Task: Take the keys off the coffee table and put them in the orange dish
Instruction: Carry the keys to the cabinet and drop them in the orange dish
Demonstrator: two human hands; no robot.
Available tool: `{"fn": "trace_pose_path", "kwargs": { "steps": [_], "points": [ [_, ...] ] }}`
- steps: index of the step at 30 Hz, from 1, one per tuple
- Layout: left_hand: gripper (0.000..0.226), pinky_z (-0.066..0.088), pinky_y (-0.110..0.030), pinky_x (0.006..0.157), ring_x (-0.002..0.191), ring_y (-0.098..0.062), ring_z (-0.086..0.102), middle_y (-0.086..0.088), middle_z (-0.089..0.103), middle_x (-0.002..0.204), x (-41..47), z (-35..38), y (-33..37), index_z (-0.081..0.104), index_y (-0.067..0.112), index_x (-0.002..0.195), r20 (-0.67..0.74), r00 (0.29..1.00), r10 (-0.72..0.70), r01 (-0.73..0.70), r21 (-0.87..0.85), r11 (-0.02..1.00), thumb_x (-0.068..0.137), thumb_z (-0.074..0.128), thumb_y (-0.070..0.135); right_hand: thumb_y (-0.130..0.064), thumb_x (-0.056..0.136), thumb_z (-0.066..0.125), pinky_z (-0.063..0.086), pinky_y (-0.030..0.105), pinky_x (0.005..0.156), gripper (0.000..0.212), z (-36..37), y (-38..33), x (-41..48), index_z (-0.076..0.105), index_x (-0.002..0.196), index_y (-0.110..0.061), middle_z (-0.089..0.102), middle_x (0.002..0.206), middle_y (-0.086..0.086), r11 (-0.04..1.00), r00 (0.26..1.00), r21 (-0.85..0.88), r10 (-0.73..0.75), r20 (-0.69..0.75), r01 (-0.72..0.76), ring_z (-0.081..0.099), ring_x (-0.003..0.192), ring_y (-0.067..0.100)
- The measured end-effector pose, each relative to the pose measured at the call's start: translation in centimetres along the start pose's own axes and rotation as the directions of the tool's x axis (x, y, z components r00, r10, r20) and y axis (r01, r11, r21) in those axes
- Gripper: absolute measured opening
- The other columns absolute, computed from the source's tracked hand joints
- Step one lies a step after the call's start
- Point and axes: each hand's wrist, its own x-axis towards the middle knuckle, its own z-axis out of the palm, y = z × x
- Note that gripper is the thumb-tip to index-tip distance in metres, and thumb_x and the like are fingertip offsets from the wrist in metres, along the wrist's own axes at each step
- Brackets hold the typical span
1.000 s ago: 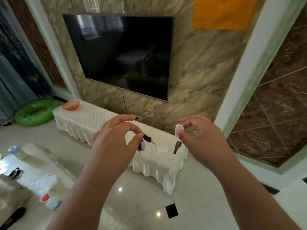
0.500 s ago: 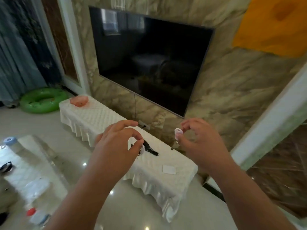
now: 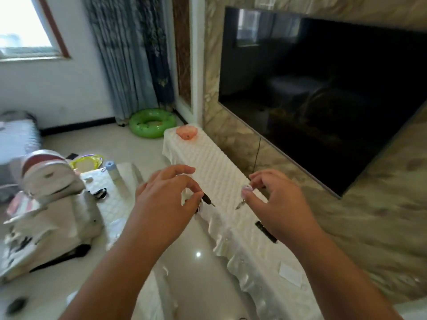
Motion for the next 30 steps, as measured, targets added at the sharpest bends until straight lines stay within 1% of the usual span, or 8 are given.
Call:
{"fn": "trace_pose_path", "kwargs": {
  "steps": [3, 8, 10, 13, 17, 22, 26, 30],
  "points": [
    [0.004, 0.030, -0.038, 0.096, 0.120, -0.001, 0.043, 0.030, 0.049, 0.126, 1.1, 0.3, -0.1, 0.064, 0.043, 0.078, -0.041, 0.995, -0.090, 0.091, 0.027, 0.996, 0.082, 0.065, 0.041, -0.044, 0.091, 0.062, 0.044, 0.029, 0.098, 0.009, 1.1, 0.6, 3.3, 0.060, 0.089, -0.036, 0.058, 0.119, -0.017, 0.998, 0.998, 0.054, -0.048, 0.049, 0.045, 0.052, 0.108, 0.003],
    [0.005, 0.033, -0.043, 0.101, 0.123, -0.006, 0.043, 0.028, 0.049, 0.129, 3.8, 1.2, 1.5, 0.064, 0.043, 0.079, -0.119, 0.968, -0.221, 0.235, 0.114, 0.965, 0.082, 0.066, 0.040, -0.043, 0.090, 0.064, 0.041, 0.019, 0.085, 0.009, 1.4, 2.4, 8.9, 0.059, 0.088, -0.036, 0.056, 0.113, -0.021, 0.972, 0.976, 0.172, -0.184, 0.116, 0.163, 0.052, 0.100, -0.003],
    [0.003, 0.032, -0.044, 0.100, 0.125, -0.005, 0.041, 0.028, 0.046, 0.131, 4.7, 2.2, 2.1, 0.063, 0.043, 0.080, -0.158, 0.952, -0.262, 0.283, 0.132, 0.950, 0.083, 0.064, 0.042, -0.041, 0.089, 0.066, 0.047, 0.023, 0.088, 0.009, 1.3, 3.1, 10.8, 0.060, 0.085, -0.035, 0.057, 0.108, -0.021, 0.948, 0.963, 0.249, -0.235, 0.130, 0.198, 0.054, 0.099, -0.003],
    [0.001, 0.028, -0.040, 0.093, 0.125, -0.003, 0.039, 0.028, 0.045, 0.133, 5.8, 3.8, 2.9, 0.065, 0.042, 0.082, -0.234, 0.923, -0.306, 0.341, 0.128, 0.931, 0.083, 0.065, 0.042, -0.038, 0.088, 0.067, 0.048, 0.028, 0.090, 0.010, 1.2, 4.0, 13.5, 0.061, 0.083, -0.032, 0.059, 0.105, -0.018, 0.923, 0.938, 0.283, -0.312, 0.152, 0.261, 0.055, 0.100, 0.000],
    [0.001, 0.032, -0.042, 0.096, 0.125, -0.006, 0.040, 0.025, 0.046, 0.133, 6.5, 5.6, 3.5, 0.065, 0.041, 0.082, -0.282, 0.897, -0.341, 0.386, 0.120, 0.915, 0.082, 0.066, 0.041, -0.036, 0.089, 0.068, 0.048, 0.030, 0.092, 0.009, 1.3, 5.0, 15.9, 0.063, 0.086, -0.029, 0.061, 0.108, -0.015, 0.898, 0.915, 0.329, -0.361, 0.178, 0.290, 0.055, 0.104, 0.003],
    [0.002, 0.030, -0.044, 0.098, 0.128, -0.006, 0.038, 0.025, 0.046, 0.134, 8.1, 6.4, 2.9, 0.065, 0.042, 0.083, -0.301, 0.872, -0.387, 0.443, 0.145, 0.885, 0.082, 0.064, 0.044, -0.036, 0.089, 0.067, 0.045, 0.025, 0.094, 0.007, 2.1, 5.1, 18.8, 0.063, 0.087, -0.030, 0.060, 0.110, -0.017, 0.881, 0.882, 0.342, -0.415, 0.225, 0.328, 0.054, 0.106, 0.002],
    [0.007, 0.027, -0.041, 0.096, 0.128, -0.003, 0.034, 0.028, 0.044, 0.134, 10.2, 6.8, 1.3, 0.064, 0.043, 0.085, -0.306, 0.869, -0.388, 0.450, 0.165, 0.878, 0.081, 0.061, 0.049, -0.038, 0.089, 0.066, 0.039, 0.018, 0.087, 0.008, 3.5, 4.5, 21.7, 0.062, 0.086, -0.031, 0.059, 0.108, -0.019, 0.874, 0.867, 0.327, -0.443, 0.227, 0.361, 0.053, 0.104, 0.000],
    [0.006, 0.030, -0.042, 0.097, 0.129, -0.006, 0.034, 0.026, 0.045, 0.134, 12.5, 7.1, -1.3, 0.064, 0.043, 0.084, -0.318, 0.864, -0.390, 0.450, 0.141, 0.882, 0.082, 0.062, 0.049, -0.038, 0.089, 0.067, 0.040, 0.019, 0.088, 0.009, 5.5, 4.0, 24.4, 0.062, 0.086, -0.031, 0.060, 0.108, -0.018, 0.879, 0.864, 0.314, -0.440, 0.244, 0.359, 0.054, 0.104, 0.001]
  ]
}}
